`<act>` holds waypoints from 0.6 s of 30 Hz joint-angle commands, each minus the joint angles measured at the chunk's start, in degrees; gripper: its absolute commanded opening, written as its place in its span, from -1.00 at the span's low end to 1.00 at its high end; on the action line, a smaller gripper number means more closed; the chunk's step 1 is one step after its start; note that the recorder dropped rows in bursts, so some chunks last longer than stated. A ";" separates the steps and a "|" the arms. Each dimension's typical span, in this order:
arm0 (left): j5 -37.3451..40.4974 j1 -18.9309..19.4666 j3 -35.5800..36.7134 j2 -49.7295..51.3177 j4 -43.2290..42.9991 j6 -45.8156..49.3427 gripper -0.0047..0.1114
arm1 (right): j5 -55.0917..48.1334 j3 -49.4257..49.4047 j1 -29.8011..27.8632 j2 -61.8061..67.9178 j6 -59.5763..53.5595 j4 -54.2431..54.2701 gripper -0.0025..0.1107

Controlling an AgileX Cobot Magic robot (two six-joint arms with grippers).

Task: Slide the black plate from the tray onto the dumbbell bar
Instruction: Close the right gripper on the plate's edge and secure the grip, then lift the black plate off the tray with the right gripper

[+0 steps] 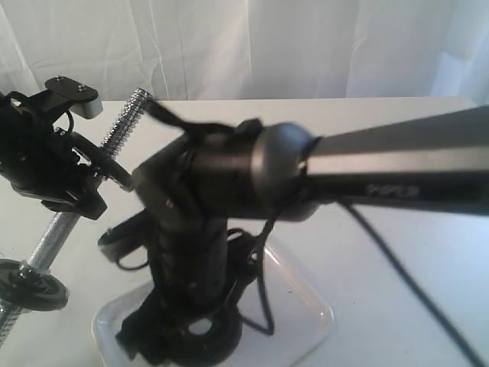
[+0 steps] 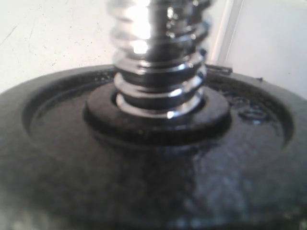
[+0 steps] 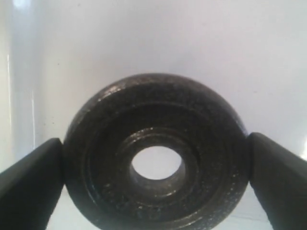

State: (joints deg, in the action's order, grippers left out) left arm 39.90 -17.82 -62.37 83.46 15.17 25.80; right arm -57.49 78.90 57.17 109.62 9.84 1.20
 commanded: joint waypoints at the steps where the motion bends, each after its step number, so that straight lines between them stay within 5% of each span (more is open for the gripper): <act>1: -0.26 0.00 -2.07 -3.15 3.65 -0.30 -0.92 | -1.55 0.46 -6.70 -7.58 -1.24 0.14 -0.96; 9: 0.32 0.00 -2.07 -3.15 3.42 0.09 -0.92 | -1.07 0.46 -21.39 -16.80 -11.80 18.20 -0.96; 18: 5.18 0.00 -2.07 -3.15 13.40 14.06 -0.92 | -5.46 0.58 -35.41 -14.98 -30.18 46.88 -0.96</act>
State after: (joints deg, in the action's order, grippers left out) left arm 43.51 -17.82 -62.37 83.46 21.41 38.17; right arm -61.90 78.90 24.74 94.70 -16.01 40.40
